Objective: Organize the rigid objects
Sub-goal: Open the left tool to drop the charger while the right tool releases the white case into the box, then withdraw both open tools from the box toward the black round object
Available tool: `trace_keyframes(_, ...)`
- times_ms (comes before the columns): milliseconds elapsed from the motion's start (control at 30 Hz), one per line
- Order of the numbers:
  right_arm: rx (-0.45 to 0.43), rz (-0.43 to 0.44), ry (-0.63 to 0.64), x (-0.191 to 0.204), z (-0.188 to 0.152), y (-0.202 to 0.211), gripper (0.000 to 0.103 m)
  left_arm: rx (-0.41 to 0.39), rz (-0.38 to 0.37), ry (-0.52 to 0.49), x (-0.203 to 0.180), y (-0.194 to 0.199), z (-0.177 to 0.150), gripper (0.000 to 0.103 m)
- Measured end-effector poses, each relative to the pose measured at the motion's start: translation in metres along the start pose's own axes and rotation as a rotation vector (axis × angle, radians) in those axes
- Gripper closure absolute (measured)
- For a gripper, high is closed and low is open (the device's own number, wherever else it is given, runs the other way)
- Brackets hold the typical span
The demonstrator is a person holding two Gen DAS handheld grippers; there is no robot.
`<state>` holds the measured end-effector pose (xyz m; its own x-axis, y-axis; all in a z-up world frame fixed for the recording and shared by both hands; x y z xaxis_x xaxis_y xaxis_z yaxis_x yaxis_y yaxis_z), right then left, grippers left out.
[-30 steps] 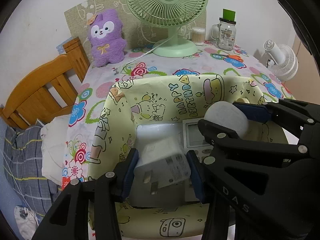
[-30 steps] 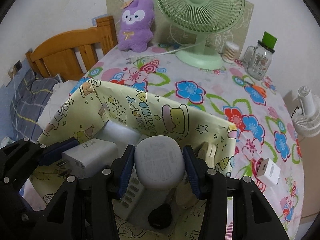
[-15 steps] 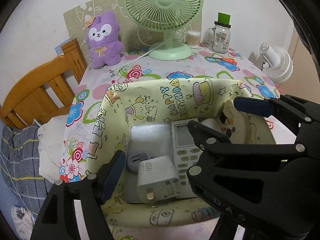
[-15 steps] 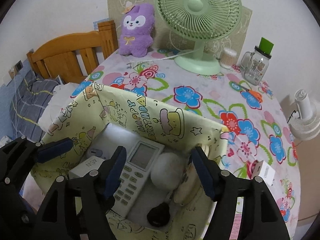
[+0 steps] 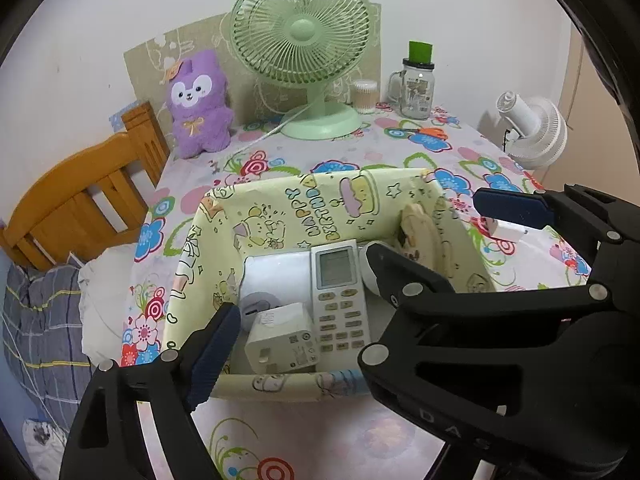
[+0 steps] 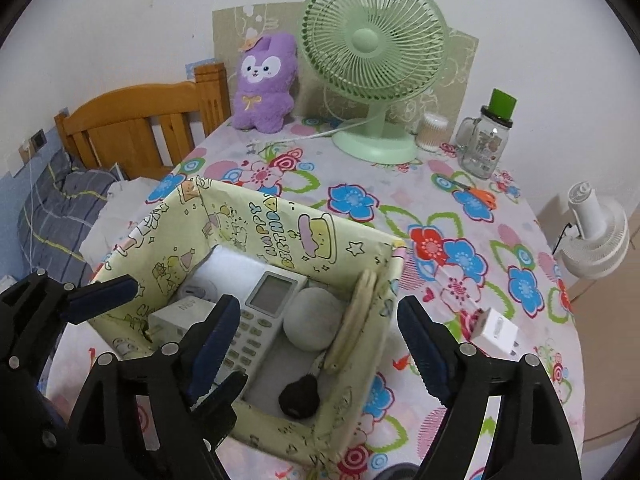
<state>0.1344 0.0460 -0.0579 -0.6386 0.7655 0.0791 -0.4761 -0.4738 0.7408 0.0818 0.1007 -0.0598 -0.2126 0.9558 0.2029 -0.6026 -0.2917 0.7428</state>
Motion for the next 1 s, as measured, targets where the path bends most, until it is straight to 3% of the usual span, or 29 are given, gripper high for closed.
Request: trace_keyframes(1000,-0.08,-0.084,-0.073,-0.043,-0.044,0.075,0.014,-0.094,-0.054,-0.063,-0.069,0.051,-0.009,0.01)
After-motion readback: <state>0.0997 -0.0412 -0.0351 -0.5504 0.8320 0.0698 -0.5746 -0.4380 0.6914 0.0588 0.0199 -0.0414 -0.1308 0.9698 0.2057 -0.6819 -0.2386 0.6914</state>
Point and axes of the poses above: each gripper's, at about its wrist camera, not at the fingertips, and y roughly against the way its jaws point, x to its left, z to its top, the point moved 1 cm from there along -y, roughly the way its jaws point, and after that the axes turned 11 degrees about z, right-handed, at the moved point
